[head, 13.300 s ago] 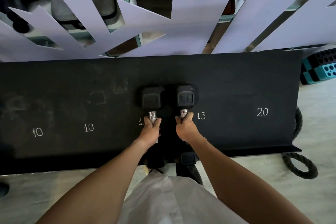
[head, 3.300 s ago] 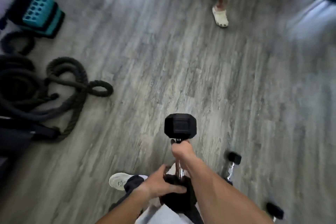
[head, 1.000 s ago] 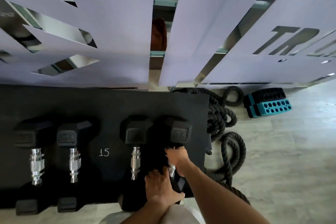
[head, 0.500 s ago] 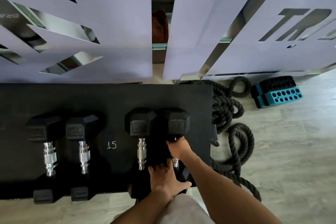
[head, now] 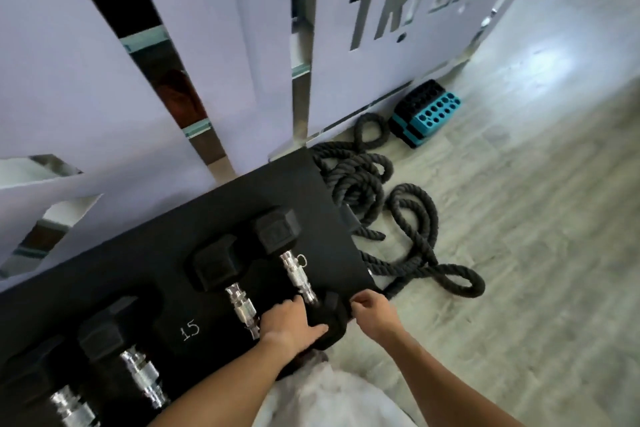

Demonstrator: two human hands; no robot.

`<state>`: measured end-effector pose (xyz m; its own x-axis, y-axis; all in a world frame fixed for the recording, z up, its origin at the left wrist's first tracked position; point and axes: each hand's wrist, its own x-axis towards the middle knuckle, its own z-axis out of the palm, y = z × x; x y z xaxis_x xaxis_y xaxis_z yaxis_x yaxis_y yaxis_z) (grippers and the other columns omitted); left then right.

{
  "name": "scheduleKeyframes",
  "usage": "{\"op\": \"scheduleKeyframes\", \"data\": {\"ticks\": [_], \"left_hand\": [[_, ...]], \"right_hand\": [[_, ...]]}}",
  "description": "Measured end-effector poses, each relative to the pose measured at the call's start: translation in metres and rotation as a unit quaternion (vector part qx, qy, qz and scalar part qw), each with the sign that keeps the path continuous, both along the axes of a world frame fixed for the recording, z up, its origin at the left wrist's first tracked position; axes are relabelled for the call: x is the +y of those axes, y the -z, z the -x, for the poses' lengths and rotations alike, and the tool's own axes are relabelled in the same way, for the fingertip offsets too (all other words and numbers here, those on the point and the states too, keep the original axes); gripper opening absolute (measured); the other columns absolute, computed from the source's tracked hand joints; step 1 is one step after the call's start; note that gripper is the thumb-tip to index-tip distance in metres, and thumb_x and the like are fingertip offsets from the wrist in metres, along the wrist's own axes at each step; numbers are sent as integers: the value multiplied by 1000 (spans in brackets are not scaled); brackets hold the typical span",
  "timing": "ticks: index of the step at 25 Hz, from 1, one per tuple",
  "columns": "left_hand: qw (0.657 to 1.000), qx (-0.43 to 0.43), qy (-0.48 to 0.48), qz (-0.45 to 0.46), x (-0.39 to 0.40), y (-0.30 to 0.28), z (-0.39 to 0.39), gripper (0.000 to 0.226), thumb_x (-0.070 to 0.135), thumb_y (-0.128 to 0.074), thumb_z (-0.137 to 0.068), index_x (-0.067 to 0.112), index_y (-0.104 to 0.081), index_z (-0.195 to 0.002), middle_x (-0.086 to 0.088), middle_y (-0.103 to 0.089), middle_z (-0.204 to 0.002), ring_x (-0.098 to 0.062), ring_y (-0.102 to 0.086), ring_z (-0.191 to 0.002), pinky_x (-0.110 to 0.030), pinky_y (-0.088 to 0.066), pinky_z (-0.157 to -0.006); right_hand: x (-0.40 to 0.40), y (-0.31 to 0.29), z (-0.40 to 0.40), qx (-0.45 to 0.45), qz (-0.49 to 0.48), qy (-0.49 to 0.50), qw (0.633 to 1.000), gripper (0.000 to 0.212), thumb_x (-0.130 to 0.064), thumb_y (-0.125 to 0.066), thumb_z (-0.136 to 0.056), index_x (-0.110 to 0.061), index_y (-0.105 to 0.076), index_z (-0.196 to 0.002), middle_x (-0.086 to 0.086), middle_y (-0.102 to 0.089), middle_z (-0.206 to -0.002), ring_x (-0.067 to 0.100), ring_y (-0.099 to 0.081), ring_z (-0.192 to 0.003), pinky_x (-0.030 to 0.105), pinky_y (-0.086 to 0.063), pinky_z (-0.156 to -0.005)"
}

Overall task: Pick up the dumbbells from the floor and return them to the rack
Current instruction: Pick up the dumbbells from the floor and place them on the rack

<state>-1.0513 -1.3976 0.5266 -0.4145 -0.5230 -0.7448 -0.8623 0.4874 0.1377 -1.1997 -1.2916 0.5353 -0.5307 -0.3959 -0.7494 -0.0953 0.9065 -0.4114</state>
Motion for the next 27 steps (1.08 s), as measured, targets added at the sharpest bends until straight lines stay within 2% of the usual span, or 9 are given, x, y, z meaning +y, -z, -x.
{"op": "scheduleKeyframes", "data": {"ticks": [3,6,11,13,16,19,21,24,27], "left_hand": [[994,27,103,25,3,-20,17,49,60,-57,-84,20,-64,-111,-6,-69,-117,-29,-65,-112,-37,-52,-89],[981,56,187,-16,28,-39,47,28,54,-59,-88,26,-61,-88,-1,-70,-104,-25,-65,-102,-34,-50,-81],[935,70,339,-72,161,-62,87,25,52,-59,-90,27,-61,-87,8,-67,-107,-17,-63,-101,-34,-51,-86],[901,75,415,-102,242,-67,89,27,51,-61,-90,25,-65,-92,7,-68,-101,-15,-63,-96,-35,-53,-88],[829,51,540,-138,362,-75,81,20,46,-65,-91,25,-67,-92,10,-68,-94,-14,-65,-95,-24,-50,-80],[760,23,634,-139,465,-81,71,14,42,-65,-90,30,-62,-85,8,-67,-88,-17,-68,-90,-25,-50,-80],[711,22,690,-131,538,-83,61,15,45,-65,-90,31,-59,-86,6,-64,-87,-16,-62,-84,-25,-49,-80],[646,14,749,-149,631,-79,47,14,42,-65,-92,30,-59,-87,7,-60,-82,-10,-56,-75,-21,-45,-69],[622,-20,763,-176,703,-68,40,15,36,-65,-92,27,-59,-82,4,-62,-79,-13,-55,-70,-23,-48,-73]], "right_hand": [[60,-10,5,-20,-15,56,998,15,-22,-54,-86,-28,-63,-76,0,-72,-87,18,-66,-81,34,-56,-85],[129,-22,-3,-14,0,147,989,19,-22,-54,-87,-32,-59,-71,0,-68,-87,18,-62,-79,35,-56,-84],[284,-45,-56,17,27,293,956,18,-20,-54,-84,-25,-71,-82,3,-75,-91,22,-69,-89,29,-54,-83],[362,-57,-95,32,15,355,934,23,-20,-53,-85,-18,-74,-94,6,-75,-101,23,-69,-98,27,-53,-83],[472,-66,-162,53,13,469,881,26,-15,-52,-88,-6,-74,-98,15,-74,-104,27,-70,-98,27,-51,-74],[555,-72,-222,61,12,572,818,27,-15,-52,-90,-6,-74,-102,12,-74,-105,25,-69,-99,24,-50,-72],[606,-70,-261,58,9,627,777,28,-17,-51,-91,-5,-73,-102,15,-74,-104,28,-69,-99,31,-53,-76],[666,-60,-303,40,4,688,725,28,-18,-50,-90,-6,-73,-99,15,-74,-102,30,-69,-99,33,-53,-78],[716,-48,-320,24,-1,722,692,28,-15,-50,-87,-9,-75,-99,10,-75,-106,25,-68,-105,32,-53,-86]]}}
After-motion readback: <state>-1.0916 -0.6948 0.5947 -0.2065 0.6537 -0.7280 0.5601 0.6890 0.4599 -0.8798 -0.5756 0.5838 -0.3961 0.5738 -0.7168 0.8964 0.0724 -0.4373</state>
